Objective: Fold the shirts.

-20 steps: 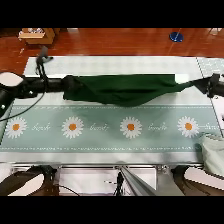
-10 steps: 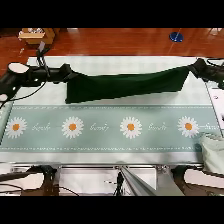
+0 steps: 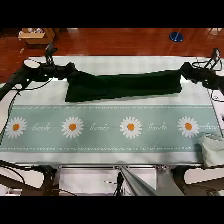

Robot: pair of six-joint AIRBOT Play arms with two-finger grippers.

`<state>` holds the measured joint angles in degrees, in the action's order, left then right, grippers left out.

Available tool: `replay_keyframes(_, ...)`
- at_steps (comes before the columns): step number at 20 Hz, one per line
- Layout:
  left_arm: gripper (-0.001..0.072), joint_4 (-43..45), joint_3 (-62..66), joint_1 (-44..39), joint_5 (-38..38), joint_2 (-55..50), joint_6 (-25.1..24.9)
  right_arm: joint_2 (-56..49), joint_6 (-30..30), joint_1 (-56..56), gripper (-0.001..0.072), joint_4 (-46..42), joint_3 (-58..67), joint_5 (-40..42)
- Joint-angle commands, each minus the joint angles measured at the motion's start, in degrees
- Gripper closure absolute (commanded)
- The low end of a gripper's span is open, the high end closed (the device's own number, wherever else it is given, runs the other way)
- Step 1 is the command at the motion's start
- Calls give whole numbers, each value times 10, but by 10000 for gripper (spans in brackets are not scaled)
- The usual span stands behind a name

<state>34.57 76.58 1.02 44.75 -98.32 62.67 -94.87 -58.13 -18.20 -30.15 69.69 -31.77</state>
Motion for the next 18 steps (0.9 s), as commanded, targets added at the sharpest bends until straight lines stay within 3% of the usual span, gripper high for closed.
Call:
replay_keyframes(1, 662, 44, 5, 1, 24, -24, -5, -23, -1, 2, 689, -9, 2, 7)
replay_keyframes(4, 617, 130, 6, 9, 96, -28, 30, -23, -1, 0, 576, -9, 2, 5)
replay_keyframes(6, 332, 150, 6, 23, 136, -25, 60, -19, 1, -7, 410, -11, 5, -15)
replay_keyframes(7, 262, 150, 6, 32, 156, -21, 67, -18, 2, -13, 361, -17, 12, -33)
replay_keyframes(10, 265, 150, 6, 68, 212, 2, 87, -12, -10, -36, 358, -89, 42, -94)
replay_keyframes(12, 266, 150, 6, 92, 244, 20, 119, -13, -78, -49, 355, -196, 63, -133)
replay_keyframes(14, 266, 150, 6, 104, 265, 39, 120, -14, -119, -53, 166, -258, 67, -158)
replay_keyframes(16, 266, 150, 6, 103, 267, 55, 120, -27, -139, -57, 112, -242, 67, -183)
replay_keyframes(18, 266, 150, 6, 99, 267, 62, 120, -52, -139, -63, 112, -209, 67, -217)
